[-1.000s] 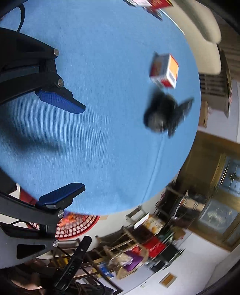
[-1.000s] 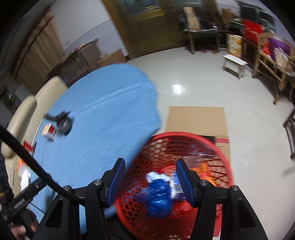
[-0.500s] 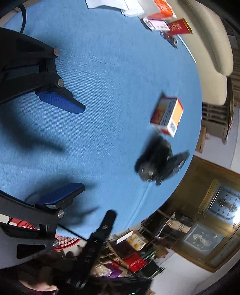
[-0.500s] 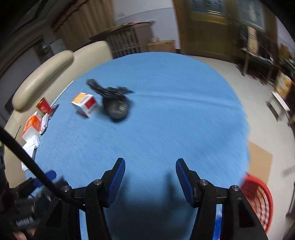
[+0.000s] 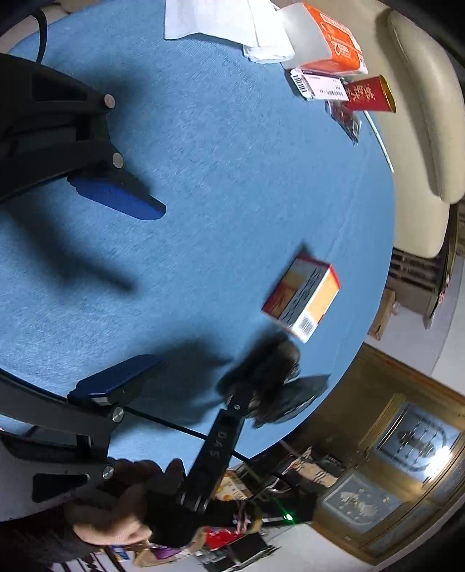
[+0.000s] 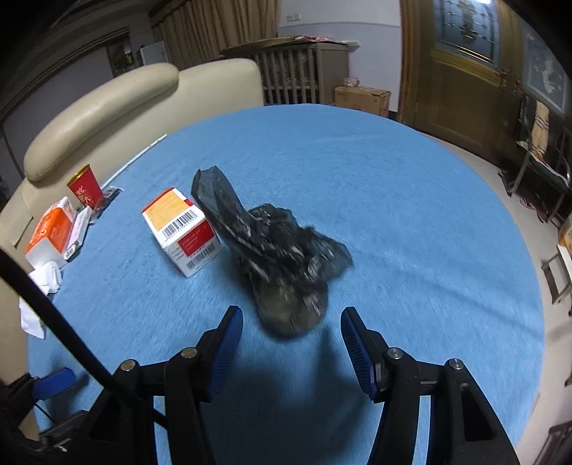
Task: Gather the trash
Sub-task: 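Grasp the black plastic bag with the right tool while the left tool grasps the white-red medicine box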
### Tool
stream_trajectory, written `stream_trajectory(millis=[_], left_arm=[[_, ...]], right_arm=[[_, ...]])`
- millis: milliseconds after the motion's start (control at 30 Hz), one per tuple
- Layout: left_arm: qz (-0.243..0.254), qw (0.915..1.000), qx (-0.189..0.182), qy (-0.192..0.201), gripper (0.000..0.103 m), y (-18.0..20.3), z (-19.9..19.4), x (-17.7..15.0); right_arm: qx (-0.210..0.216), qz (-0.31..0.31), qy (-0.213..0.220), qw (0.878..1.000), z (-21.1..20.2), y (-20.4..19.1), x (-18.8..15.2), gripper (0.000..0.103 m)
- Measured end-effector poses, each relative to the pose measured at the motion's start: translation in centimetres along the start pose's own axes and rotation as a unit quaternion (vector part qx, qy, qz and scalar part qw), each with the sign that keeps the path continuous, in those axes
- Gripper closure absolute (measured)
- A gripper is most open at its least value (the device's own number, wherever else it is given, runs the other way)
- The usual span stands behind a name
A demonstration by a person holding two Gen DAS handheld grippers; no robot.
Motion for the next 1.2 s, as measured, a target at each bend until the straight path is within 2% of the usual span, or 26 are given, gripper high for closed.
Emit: stream_trajectory(millis=[200, 233, 267, 300, 500, 700, 867, 1067, 1200], left_arm=[[-0.007, 0.9999, 0.013, 0.003, 0.025, -0.5, 0.6, 1.5], [-0.008, 0.9998, 0.015, 0.003, 0.025, -0.4, 0.8, 1.7], [-0.010, 0.9998, 0.018, 0.003, 0.025, -0.3, 1.0, 2.1], [-0.011, 0.9998, 0.019, 0.004, 0.025, -0.1, 1.2, 2.4], [-0.045, 0.9983, 0.032, 0.017, 0.025, 2.1, 2.8, 5.1], [-0.073, 0.9964, 0.036, 0.026, 0.025, 5.3, 5.5, 8.3], [-0.094, 0.9909, 0.092, 0.026, 0.025, 6.6, 8.3, 10.6], [-0.107, 0.9815, 0.157, 0.022, 0.025, 6.1, 10.5, 11.3], [-0.092, 0.9841, 0.152, 0.008, 0.025, 4.4, 10.6, 10.4]], right_arm=[[0.008, 0.000, -0.005, 1.000, 2.6, -0.2, 1.4, 0.043], [0.017, 0.003, -0.007, 1.000, 3.0, -0.2, 1.5, 0.045], [0.024, 0.007, -0.009, 1.000, 3.2, -0.2, 1.6, 0.063], [0.025, 0.010, -0.008, 1.000, 3.1, -0.1, 1.5, 0.064], [0.036, 0.036, -0.003, 0.999, 2.2, 1.0, 0.4, 0.066], [0.043, 0.066, 0.009, 0.997, -0.8, 2.8, -1.7, 0.066], [0.051, 0.087, 0.019, 0.995, -2.9, 3.9, -3.1, 0.066], [0.061, 0.094, 0.019, 0.993, -3.4, 4.0, -3.8, 0.066], [0.066, 0.097, 0.018, 0.993, -4.0, 4.4, -4.3, 0.066]])
Point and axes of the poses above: each gripper's, at about its wrist camera, not at the fingertips, and z roughly the way its jaws point, y to its right, x to its top, the point moved 4 cm from there along z, roughly the way its jaws point, and after that the axes turned 3 degrees about x, right-handed, at the moved point
